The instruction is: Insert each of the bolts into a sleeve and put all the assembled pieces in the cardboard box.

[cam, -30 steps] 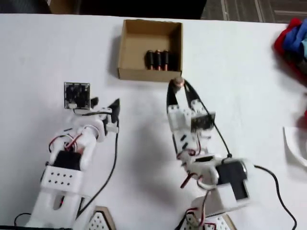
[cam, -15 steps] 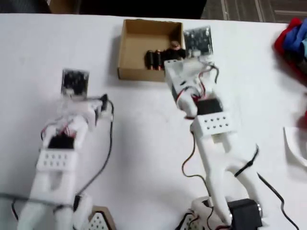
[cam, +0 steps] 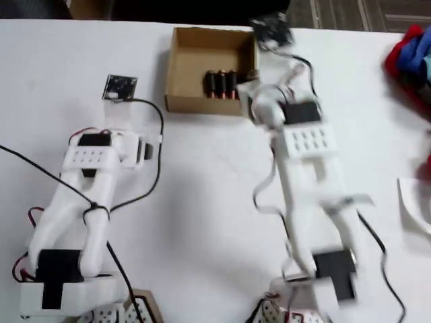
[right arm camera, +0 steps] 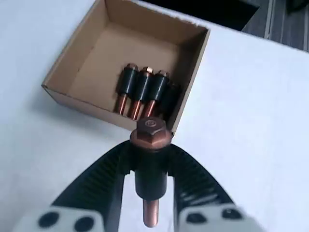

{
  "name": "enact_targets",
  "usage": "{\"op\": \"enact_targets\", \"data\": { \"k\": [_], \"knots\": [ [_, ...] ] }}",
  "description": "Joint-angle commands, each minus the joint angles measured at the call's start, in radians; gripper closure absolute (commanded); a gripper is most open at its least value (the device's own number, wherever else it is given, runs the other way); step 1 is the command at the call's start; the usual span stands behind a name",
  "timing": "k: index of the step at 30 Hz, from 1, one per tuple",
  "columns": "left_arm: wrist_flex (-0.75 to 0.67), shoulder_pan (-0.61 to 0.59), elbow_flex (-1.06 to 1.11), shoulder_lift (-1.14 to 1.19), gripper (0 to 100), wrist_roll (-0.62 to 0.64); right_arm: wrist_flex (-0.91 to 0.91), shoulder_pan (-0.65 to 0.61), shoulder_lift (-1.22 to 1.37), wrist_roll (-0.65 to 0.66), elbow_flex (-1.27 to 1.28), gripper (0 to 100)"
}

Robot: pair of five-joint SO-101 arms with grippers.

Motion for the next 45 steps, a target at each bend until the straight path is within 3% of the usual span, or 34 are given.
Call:
{"op": "enact_targets", "data": {
  "k": [1,5,9,11,17,25,45],
  "knots": [
    [-0.015,-0.008,-0.044,0.006,77,-0.006,0.205,-0.007,0.326,0.018,-0.491,97.8],
    [-0.015,-0.005,-0.044,0.006,77,-0.006,0.355,-0.007,0.677,0.017,-1.040,97.8],
    [-0.015,-0.005,-0.042,0.008,77,-0.006,0.315,-0.022,0.946,0.006,-1.508,97.8],
    [-0.015,-0.005,-0.042,0.008,77,-0.006,0.297,-0.051,1.035,-0.002,-1.620,97.8],
    [-0.112,-0.005,0.028,0.008,77,-0.006,0.120,-0.113,1.152,-0.008,-1.656,97.8],
    [-0.169,-0.006,0.064,0.002,77,-0.008,-0.054,-0.108,1.282,-0.253,-1.654,97.8],
    [-0.170,-0.003,0.062,0.006,77,-0.011,-0.104,-0.143,1.392,-0.258,-1.588,97.8]
  ]
}}
